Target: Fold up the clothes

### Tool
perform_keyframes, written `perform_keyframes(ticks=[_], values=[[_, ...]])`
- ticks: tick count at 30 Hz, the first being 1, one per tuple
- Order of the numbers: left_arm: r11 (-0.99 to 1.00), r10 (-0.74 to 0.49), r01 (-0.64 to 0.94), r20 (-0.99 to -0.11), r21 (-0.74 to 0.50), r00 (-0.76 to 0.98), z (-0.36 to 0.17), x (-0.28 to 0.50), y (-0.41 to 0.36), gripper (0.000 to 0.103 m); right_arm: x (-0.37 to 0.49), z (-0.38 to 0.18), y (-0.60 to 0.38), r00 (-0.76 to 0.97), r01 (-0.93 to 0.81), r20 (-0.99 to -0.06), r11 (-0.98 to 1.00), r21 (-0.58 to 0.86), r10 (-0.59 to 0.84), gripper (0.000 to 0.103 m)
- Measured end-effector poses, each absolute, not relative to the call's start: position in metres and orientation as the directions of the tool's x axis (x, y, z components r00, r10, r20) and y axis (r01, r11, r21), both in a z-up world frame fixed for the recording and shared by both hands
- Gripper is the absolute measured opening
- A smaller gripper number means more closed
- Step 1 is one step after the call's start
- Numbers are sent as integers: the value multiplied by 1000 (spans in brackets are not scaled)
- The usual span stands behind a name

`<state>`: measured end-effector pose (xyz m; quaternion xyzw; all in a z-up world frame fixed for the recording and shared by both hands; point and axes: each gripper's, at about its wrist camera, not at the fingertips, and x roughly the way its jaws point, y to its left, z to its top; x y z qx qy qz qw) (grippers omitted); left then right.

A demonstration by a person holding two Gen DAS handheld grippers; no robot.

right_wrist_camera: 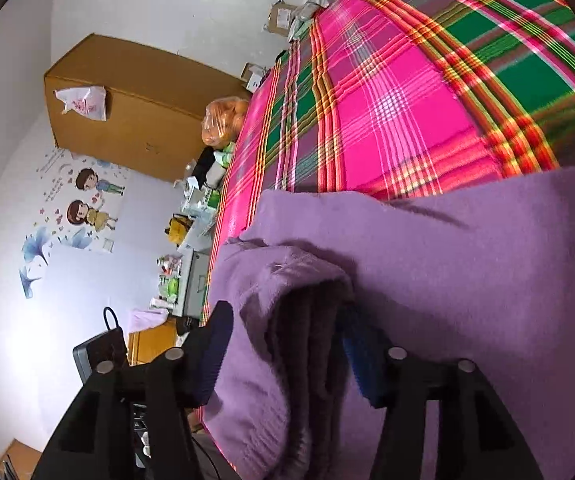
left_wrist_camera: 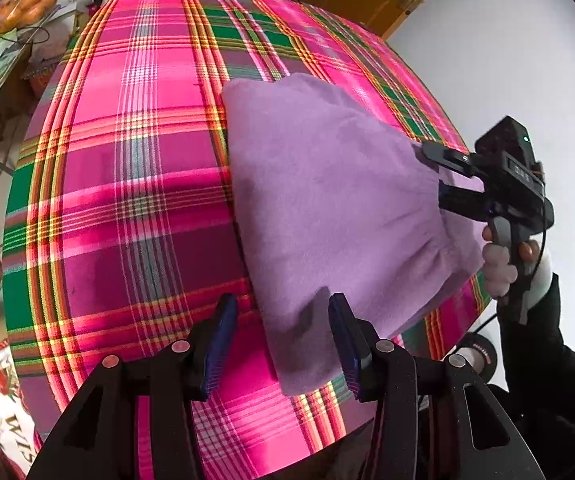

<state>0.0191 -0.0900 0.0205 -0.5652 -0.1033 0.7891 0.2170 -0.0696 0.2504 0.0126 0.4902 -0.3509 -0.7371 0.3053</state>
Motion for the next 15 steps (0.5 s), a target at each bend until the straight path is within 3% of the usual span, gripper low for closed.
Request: perform_keyframes(ticks=[1, 2, 5, 7, 10, 15], values=[[-884, 459, -230, -847, -407, -266, 21, 19, -89, 49, -70, 14, 250, -342, 108, -516, -579, 808, -785, 15], [-884, 459, -235, -847, -405, -266, 22, 19, -87, 49, -71, 16, 250, -352, 109, -524, -590, 800, -775, 6], [-884, 456, -248, -848, -396, -270, 24, 19, -82, 49, -70, 26, 253, -393, 148, -510, -601, 786, -765, 6], [-887, 450, -249, -849, -389, -276, 25, 20, -82, 49, -72, 26, 252, -409, 151, -562, -660, 736, -719, 7], [-890, 447, -239, -849, -389, -282, 28, 21, -88, 49, -74, 20, 250, -406, 134, -622, -717, 684, -669, 17], [-891, 448, -234, -835, -389, -319, 34, 12, -80, 49, -54, 29, 259, -433, 160, -607, -720, 676, -666, 32]])
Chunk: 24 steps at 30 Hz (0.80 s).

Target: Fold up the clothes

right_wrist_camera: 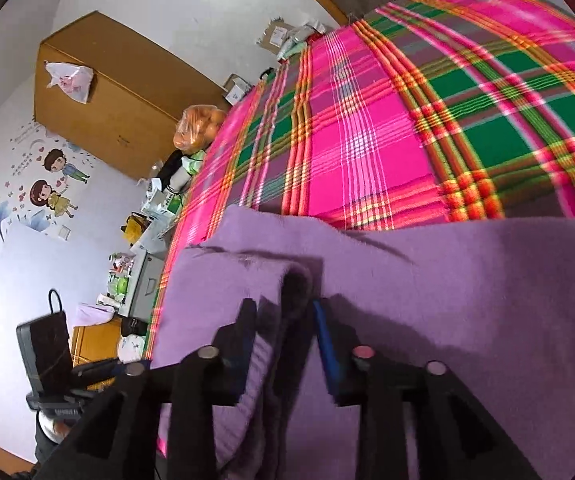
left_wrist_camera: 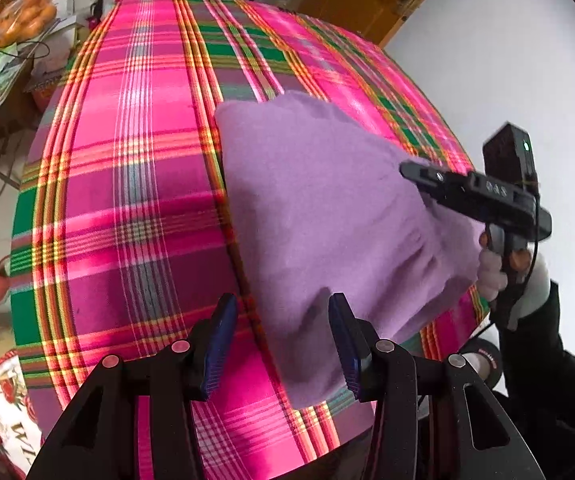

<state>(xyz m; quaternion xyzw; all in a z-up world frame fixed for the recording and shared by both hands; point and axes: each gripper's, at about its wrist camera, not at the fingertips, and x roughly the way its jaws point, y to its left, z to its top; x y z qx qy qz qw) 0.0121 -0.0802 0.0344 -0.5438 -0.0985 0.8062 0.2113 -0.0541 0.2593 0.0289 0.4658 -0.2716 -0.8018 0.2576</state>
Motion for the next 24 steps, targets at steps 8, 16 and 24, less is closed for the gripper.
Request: perform_keyframes(ticks=[8, 16, 24], values=[[-859, 497, -309, -808, -408, -316, 44, 20, -67, 49, -20, 24, 253, -247, 227, -631, -677, 700, -735, 43], [-866, 469, -328, -840, -378, -271, 31, 27, -50, 49, -18, 23, 248, -140, 196, -651, -665, 720, -746, 37], [-859, 475, -347, -841, -378, -259, 32, 32, -43, 49, -17, 40, 251, -199, 207, -571, -603, 770, -797, 8]])
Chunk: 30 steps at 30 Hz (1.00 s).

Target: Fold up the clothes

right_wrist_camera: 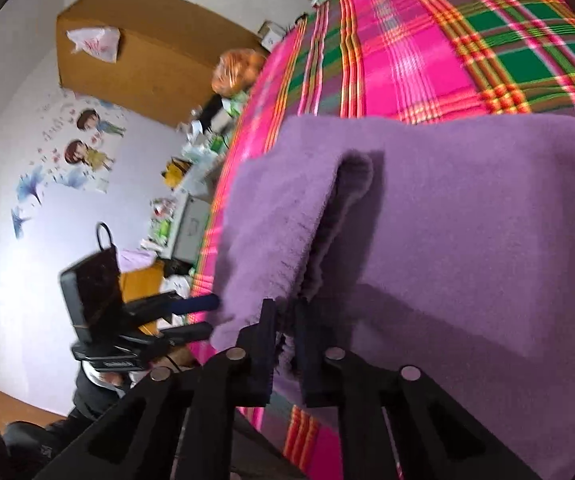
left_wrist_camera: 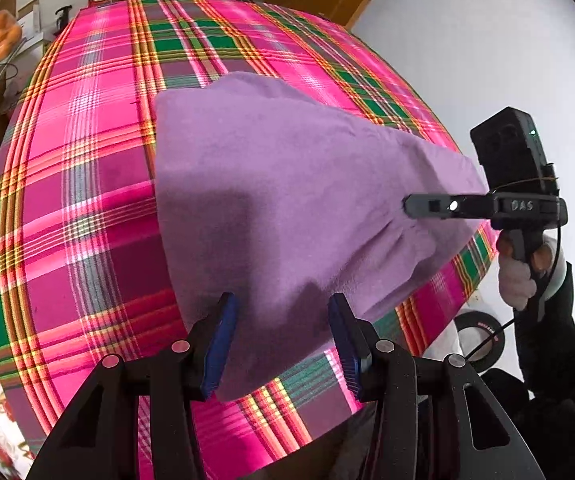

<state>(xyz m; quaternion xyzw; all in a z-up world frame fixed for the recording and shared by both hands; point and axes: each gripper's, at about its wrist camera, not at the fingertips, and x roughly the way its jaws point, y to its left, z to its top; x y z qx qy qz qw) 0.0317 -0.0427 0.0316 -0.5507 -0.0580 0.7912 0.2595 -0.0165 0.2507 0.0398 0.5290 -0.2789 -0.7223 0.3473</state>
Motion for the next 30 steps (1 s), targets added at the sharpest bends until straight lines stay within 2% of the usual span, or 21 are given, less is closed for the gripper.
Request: perform_keyframes(ticks=[1, 2, 5, 9, 12, 13, 18, 19, 20, 24, 30], values=[[-857, 475, -351, -842, -376, -256, 31, 32, -41, 49, -17, 39, 253, -205, 204, -574, -608, 767, -793, 2], [-856, 474, -356, -843, -375, -253, 31, 33, -40, 49, -17, 34, 256, -210, 185, -592, -627, 757, -778, 0], [-858, 464, -358, -855, -368, -233, 26, 33, -38, 49, -19, 20, 265, -228, 123, -682, -715, 688, -695, 2], [-858, 463, -359, -856, -367, -230, 24, 33, -37, 49, -5, 50, 271, -363, 227, -578, -671, 706, -731, 2], [-858, 469, -352, -850, -375, -239, 26, 31, -39, 49, 8, 79, 260, -403, 384, -493, -631, 674, -771, 15], [-859, 469, -350, -849, -375, -242, 26, 30, -39, 49, 12, 82, 250, -383, 427, -494, -623, 655, -781, 19], [-871, 465, -318, -837, -375, -288, 37, 25, -48, 49, 19, 55, 213, -294, 484, -605, -661, 574, -740, 20], [-874, 463, -309, -834, -374, -299, 39, 24, -51, 49, 22, 47, 212, -290, 490, -631, -678, 548, -720, 12], [-877, 459, -301, -836, -374, -300, 38, 23, -54, 49, 25, 39, 212, -287, 496, -656, -694, 522, -698, 0], [-882, 444, -285, -862, -374, -243, 21, 20, -58, 49, 23, 43, 212, -290, 492, -660, -699, 518, -693, 0], [-879, 446, -319, -846, -354, -292, 41, 4, -58, 49, -5, 69, 213, -389, 483, -601, -710, 512, -698, 5]])
